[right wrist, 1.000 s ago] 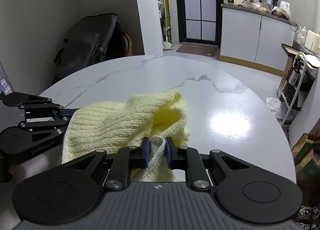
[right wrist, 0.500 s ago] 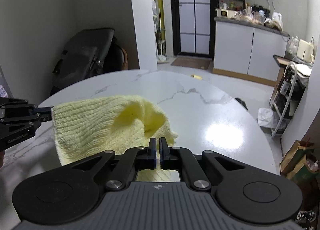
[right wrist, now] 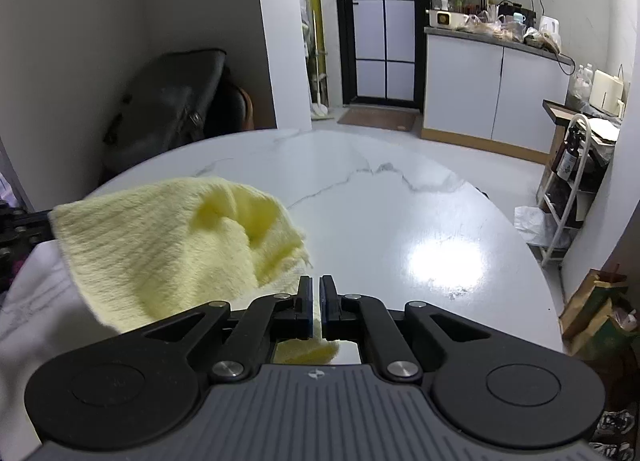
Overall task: Fold towel
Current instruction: 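Lift the towel with both grippers, pulling the edges apart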
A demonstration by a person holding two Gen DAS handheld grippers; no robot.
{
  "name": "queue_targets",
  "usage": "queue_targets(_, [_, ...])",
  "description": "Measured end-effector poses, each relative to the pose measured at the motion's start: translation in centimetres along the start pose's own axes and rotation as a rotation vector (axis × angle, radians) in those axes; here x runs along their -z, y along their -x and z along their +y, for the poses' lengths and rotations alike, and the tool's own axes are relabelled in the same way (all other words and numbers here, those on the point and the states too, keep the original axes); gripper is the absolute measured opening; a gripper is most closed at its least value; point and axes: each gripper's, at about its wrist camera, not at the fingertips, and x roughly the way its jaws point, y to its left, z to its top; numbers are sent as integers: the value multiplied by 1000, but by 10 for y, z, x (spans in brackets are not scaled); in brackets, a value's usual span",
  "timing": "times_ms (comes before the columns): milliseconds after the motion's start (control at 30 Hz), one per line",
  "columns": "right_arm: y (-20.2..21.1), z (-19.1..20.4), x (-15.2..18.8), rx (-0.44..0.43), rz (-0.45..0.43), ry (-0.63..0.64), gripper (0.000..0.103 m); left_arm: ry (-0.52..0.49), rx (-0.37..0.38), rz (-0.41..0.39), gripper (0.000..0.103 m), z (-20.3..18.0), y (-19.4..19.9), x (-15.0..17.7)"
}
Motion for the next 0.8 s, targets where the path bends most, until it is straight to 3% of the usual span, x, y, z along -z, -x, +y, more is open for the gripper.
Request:
queue_targets(133, [-6, -4, -4, -30, -8, -54, 36, 8, -5, 13, 2, -6, 6, 7])
queue_targets(167, [-6, -5, -5, -33, -12, -60, 39, 7, -5, 16, 2, -7, 7, 9])
queue_targets(267, [-12, -4, -9, -59, -10, -78, 39, 16, -2, 21, 2, -10, 8, 12])
queue_targets(500, [-34, 7, -12, -28, 61, -40, 39, 56, 17, 20, 2, -13, 11, 21])
queue_targets(533, [-35, 10, -11, -24, 67, -14, 36, 58, 20, 23, 2, -13, 11, 22])
queue_targets(667, [-35, 14, -6, -9, 80, 24, 6, 65, 32, 24, 2, -13, 11, 24])
queue_targets(800, [-26, 13, -2, 3, 60, 29, 3, 74, 41, 13, 2, -9, 13, 23])
